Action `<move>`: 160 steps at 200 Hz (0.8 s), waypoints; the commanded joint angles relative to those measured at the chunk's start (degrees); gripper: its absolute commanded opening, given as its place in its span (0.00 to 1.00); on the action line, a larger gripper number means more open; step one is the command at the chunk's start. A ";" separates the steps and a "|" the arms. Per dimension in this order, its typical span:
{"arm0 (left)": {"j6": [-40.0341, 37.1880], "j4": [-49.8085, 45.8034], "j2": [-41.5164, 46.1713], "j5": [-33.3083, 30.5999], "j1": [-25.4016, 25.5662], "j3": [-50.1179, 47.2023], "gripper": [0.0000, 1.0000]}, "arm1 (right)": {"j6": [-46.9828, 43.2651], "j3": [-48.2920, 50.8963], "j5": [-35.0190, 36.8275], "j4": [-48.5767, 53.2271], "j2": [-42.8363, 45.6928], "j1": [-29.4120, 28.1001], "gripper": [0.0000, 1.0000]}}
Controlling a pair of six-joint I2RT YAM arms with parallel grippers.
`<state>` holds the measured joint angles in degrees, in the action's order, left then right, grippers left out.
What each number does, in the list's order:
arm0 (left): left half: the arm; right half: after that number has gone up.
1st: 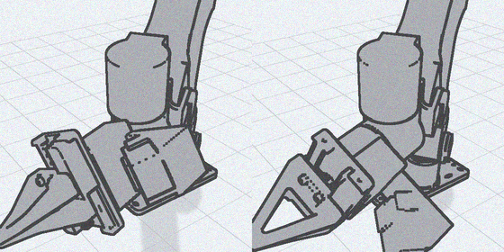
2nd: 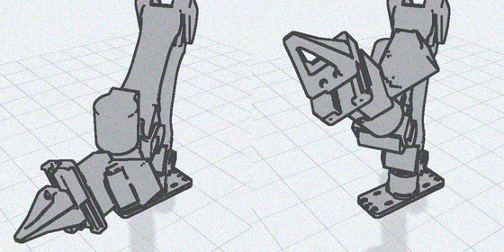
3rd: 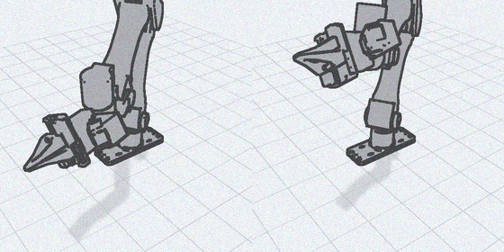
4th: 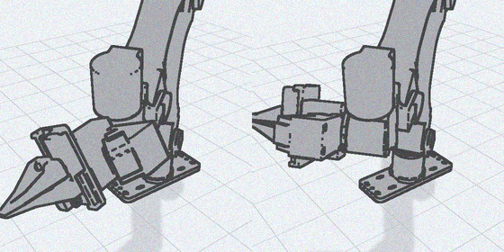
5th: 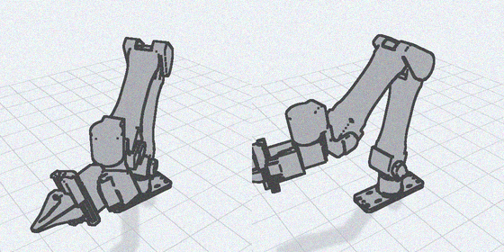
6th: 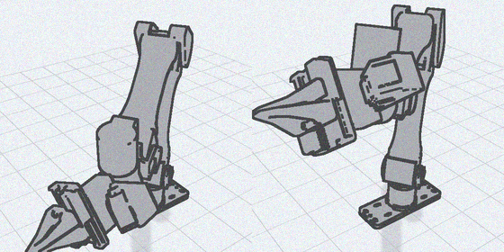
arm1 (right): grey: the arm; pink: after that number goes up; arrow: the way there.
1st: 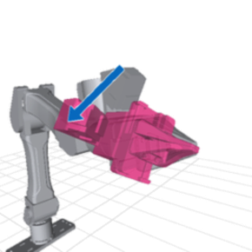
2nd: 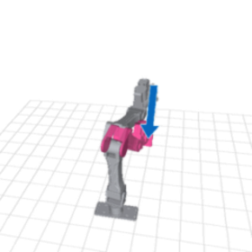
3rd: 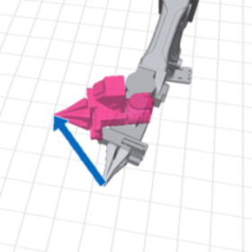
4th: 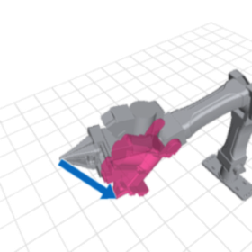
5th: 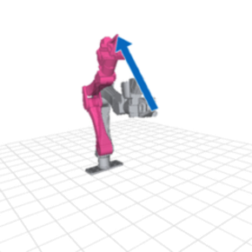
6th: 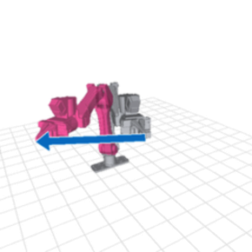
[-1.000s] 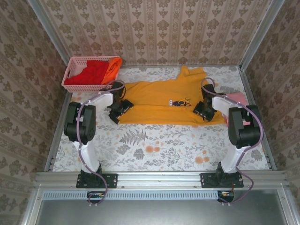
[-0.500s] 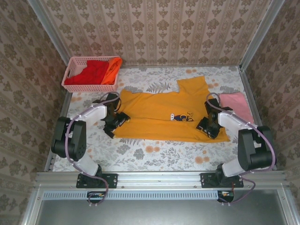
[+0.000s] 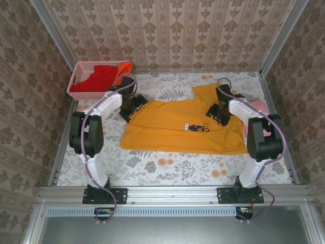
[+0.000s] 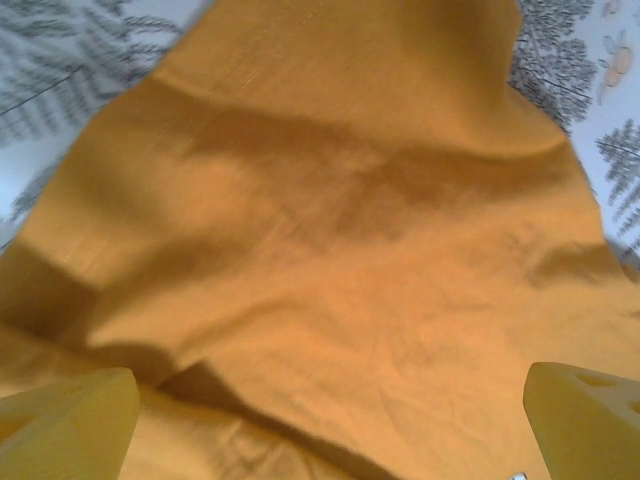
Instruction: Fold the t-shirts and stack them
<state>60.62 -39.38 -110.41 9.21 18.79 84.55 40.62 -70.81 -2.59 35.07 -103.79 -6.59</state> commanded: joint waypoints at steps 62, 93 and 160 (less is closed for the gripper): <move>-1.29 1.03 1.85 -0.21 -1.10 -12.28 0.99 | -1.05 7.21 -0.53 0.05 -1.21 -3.20 0.61; 0.09 -0.72 8.69 -1.27 -1.52 -19.83 0.99 | 0.50 13.01 -1.20 0.56 3.59 -5.08 0.60; 1.61 -6.63 10.20 -6.25 -1.21 -10.41 0.99 | -1.37 9.00 -2.68 2.82 10.26 -4.57 0.62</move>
<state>61.91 -41.50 -98.08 6.68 17.91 65.21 40.45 -57.04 -3.60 35.83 -96.05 -12.03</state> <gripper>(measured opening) 0.995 0.619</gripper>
